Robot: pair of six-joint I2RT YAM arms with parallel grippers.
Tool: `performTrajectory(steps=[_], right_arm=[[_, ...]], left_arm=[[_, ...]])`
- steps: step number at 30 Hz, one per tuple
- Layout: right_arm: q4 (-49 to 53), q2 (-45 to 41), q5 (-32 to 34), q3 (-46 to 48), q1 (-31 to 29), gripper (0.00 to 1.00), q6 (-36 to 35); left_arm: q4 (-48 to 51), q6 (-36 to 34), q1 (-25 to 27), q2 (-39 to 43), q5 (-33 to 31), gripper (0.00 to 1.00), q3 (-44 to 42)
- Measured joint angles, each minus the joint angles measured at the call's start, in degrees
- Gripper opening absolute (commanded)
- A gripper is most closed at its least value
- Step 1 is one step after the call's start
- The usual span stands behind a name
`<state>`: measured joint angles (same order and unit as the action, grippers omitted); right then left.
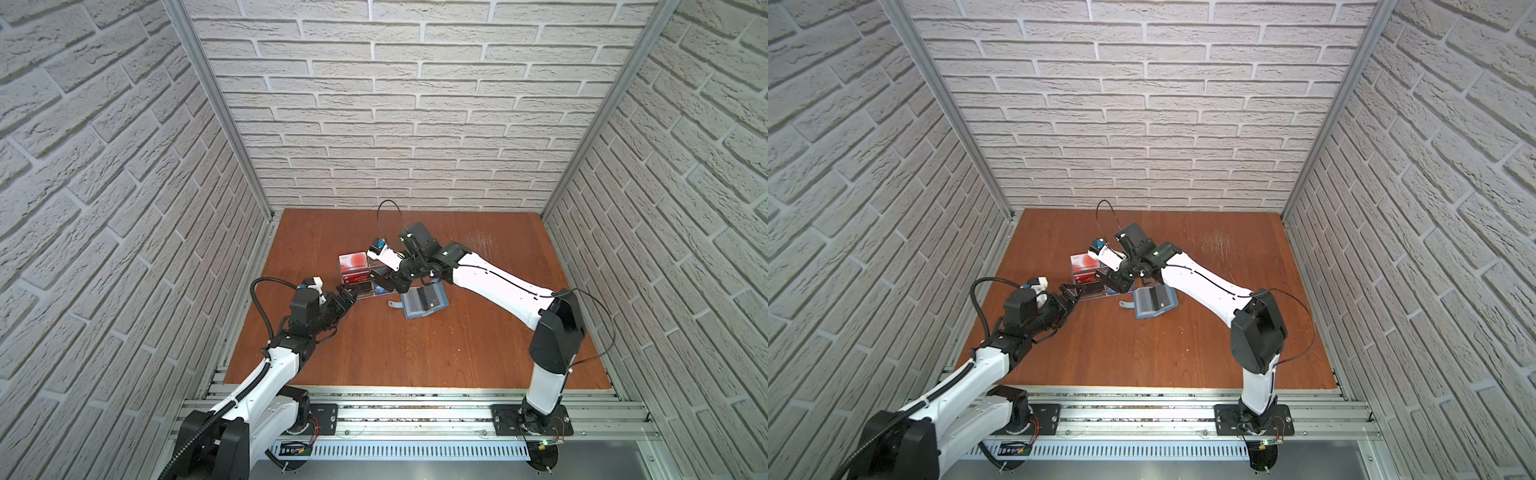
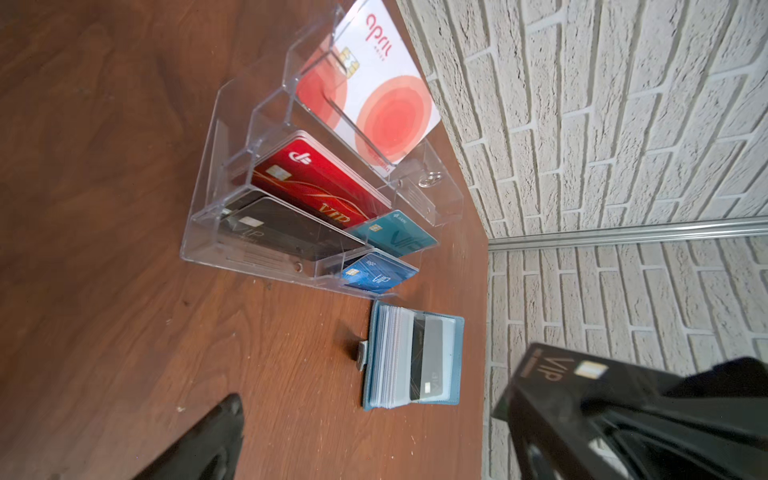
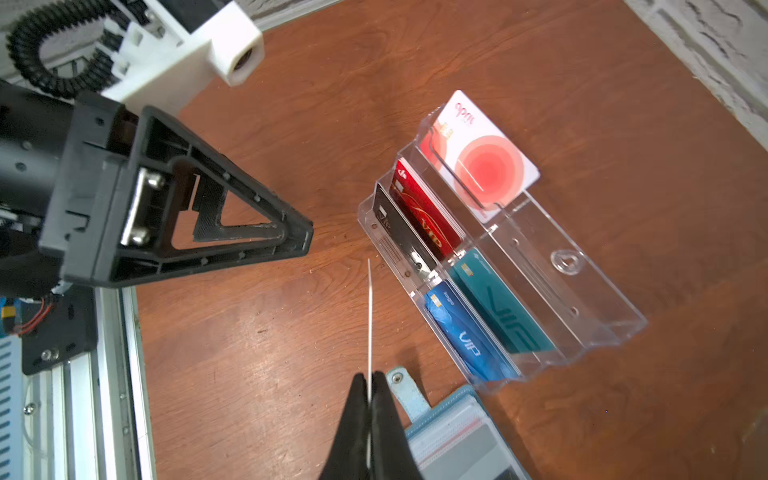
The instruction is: Take the credit cards out of the card holder
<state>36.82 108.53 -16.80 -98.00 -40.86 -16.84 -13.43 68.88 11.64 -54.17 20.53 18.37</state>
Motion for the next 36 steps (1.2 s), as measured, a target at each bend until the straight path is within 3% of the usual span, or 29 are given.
performTrajectory(steps=[7,15,36], right_arm=[[8.9,9.6,0.5,-12.5,-1.3,0.05,-12.7],[18.1,22.4,0.5,-30.6,-3.2,0.06,-24.3],[18.9,35.0,3.1,-42.0,-3.2,0.05,-34.6]], left_arm=[[-2.1,3.1,-6.0,0.0,5.2,0.98,-4.6],[-2.8,4.4,-8.6,2.1,8.7,0.98,-5.1],[-2.6,4.0,-13.0,1.9,12.2,0.98,-6.7]])
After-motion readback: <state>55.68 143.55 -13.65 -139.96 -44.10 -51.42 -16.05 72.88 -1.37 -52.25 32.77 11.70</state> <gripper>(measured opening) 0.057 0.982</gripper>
